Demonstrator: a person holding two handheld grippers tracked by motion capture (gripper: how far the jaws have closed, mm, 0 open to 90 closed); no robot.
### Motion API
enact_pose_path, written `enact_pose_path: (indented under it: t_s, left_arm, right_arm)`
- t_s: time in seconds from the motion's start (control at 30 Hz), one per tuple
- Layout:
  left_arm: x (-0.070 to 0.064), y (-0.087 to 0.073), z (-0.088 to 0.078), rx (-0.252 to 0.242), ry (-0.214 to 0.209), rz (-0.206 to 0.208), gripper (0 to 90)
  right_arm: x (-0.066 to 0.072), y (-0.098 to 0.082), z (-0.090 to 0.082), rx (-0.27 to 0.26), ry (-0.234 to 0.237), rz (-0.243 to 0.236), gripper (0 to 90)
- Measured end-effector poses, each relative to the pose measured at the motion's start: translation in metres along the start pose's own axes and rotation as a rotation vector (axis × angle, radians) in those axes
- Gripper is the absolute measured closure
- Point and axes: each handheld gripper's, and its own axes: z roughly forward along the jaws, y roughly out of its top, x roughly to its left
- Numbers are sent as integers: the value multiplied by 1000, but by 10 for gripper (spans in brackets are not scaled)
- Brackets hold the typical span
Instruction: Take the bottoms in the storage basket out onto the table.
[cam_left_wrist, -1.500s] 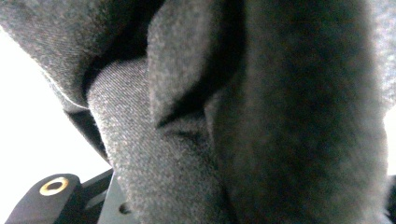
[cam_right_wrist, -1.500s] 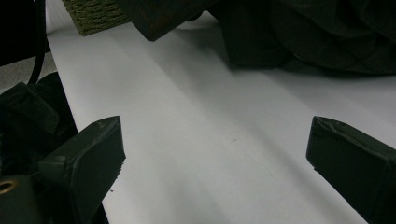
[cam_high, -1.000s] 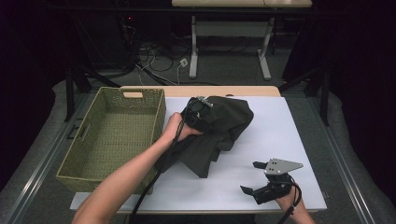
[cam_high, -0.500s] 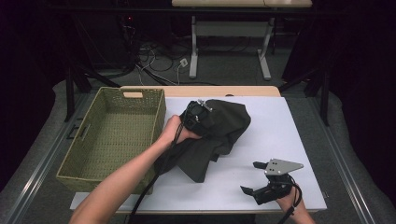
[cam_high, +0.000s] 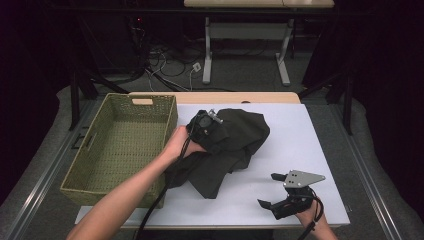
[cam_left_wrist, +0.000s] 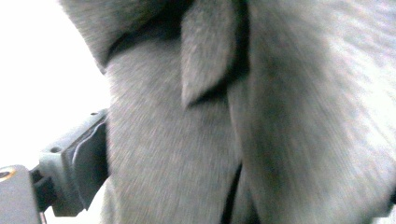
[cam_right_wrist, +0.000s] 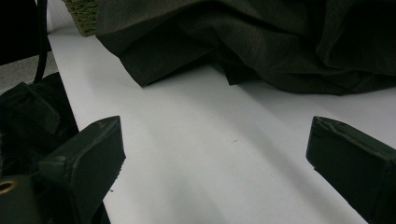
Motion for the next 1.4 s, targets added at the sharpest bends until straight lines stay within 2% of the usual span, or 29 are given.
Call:
enact_pose_path:
  t_s: [0.03, 0.2, 0.3, 0.4, 0.67, 0.7, 0.9, 0.97, 1.17, 1.4]
  left_arm:
    - [0, -1, -3, 0, 10, 12, 29]
    - [0, -7, -16, -4, 21, 13, 0]
    - [1, -12, -24, -41, 24, -1, 0]
    - [1, -17, -31, -52, 27, -6, 0]
    - [-1, -33, -47, -55, 40, 11, 0]
    - [-2, -35, -48, -58, 32, -5, 0]
    - [-3, -46, -57, -64, 49, 5, 0]
    - [-2, -51, -61, -77, 25, -9, 0]
    - [1, -66, -73, -89, 53, -30, 0]
    - [3, -80, -84, -94, 65, -49, 0]
  right_arm:
    - [0, 0, 0, 0, 0, -1, 39]
    - [0, 0, 0, 1, -5, -3, 40]
    - [0, 0, 1, -1, -2, -1, 40]
    - [0, 0, 1, 0, 0, -4, 40]
    - [0, 0, 1, 3, -1, -4, 40]
    - [0, 0, 1, 2, -2, -4, 40]
    - [0, 0, 1, 5, 0, -8, 40]
    - [0, 0, 1, 6, 1, -8, 40]
    - [0, 0, 1, 9, -3, -6, 40]
    - [0, 0, 1, 9, -6, -7, 40]
